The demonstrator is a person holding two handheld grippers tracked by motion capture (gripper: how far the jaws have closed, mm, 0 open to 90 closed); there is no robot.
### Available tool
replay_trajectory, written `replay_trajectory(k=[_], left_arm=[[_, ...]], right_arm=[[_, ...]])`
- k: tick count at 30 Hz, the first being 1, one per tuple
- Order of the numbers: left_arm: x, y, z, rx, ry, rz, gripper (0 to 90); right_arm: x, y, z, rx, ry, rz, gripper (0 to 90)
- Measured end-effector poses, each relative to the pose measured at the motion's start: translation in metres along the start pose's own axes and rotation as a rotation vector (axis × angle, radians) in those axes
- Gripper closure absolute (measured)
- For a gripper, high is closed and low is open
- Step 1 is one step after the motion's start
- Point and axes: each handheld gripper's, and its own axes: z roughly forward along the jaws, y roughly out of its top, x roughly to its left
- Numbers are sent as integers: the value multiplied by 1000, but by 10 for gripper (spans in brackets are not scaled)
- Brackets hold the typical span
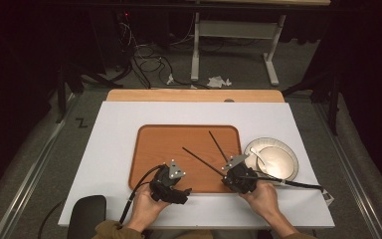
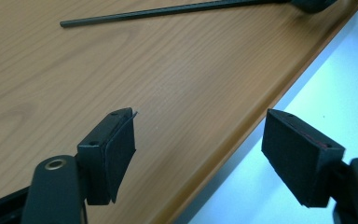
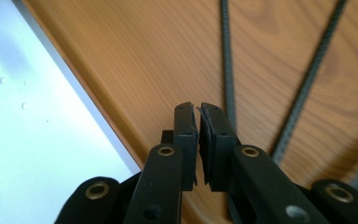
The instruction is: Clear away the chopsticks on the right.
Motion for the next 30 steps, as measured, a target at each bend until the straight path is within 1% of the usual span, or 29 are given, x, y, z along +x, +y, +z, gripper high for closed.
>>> replay_trajectory(k=[2, 4, 7, 9, 12, 14, 19, 21, 22, 26, 28, 30], left_arm=[[0, -1, 0, -2, 1, -1, 258], [0, -1, -1, -2, 2, -2, 258], [0, -2, -1, -4, 1, -6, 257], [0, -2, -2, -6, 6, -8, 257], [1, -3, -3, -7, 8, -10, 257], [2, -3, -5, -11, 9, -14, 257], [2, -4, -7, -17, 14, -18, 257], [2, -5, -7, -17, 16, -20, 257], [2, -5, -7, -18, 17, -21, 257], [2, -6, -8, -21, 15, -26, 257], [2, -6, -8, -21, 15, -26, 257], [2, -6, -9, -20, 15, -27, 257]], right_arm=[[0, 2, 4, 15, 0, -1, 863], [-2, 4, 7, 13, 5, 3, 863], [-4, 5, 8, 9, -5, 10, 863], [-8, 5, 9, 8, -24, 11, 862], [-10, 5, 10, 0, -43, 38, 863], [-12, 5, 10, 1, -63, 29, 863], [-18, 5, 11, -13, -72, 48, 863], [-20, 5, 10, -4, -79, 71, 863], [-23, 5, 11, -5, -97, 69, 862], [-26, 4, 10, 3, -109, 69, 859], [-27, 5, 10, 10, -114, 80, 856], [-28, 5, 10, 11, -116, 70, 852]])
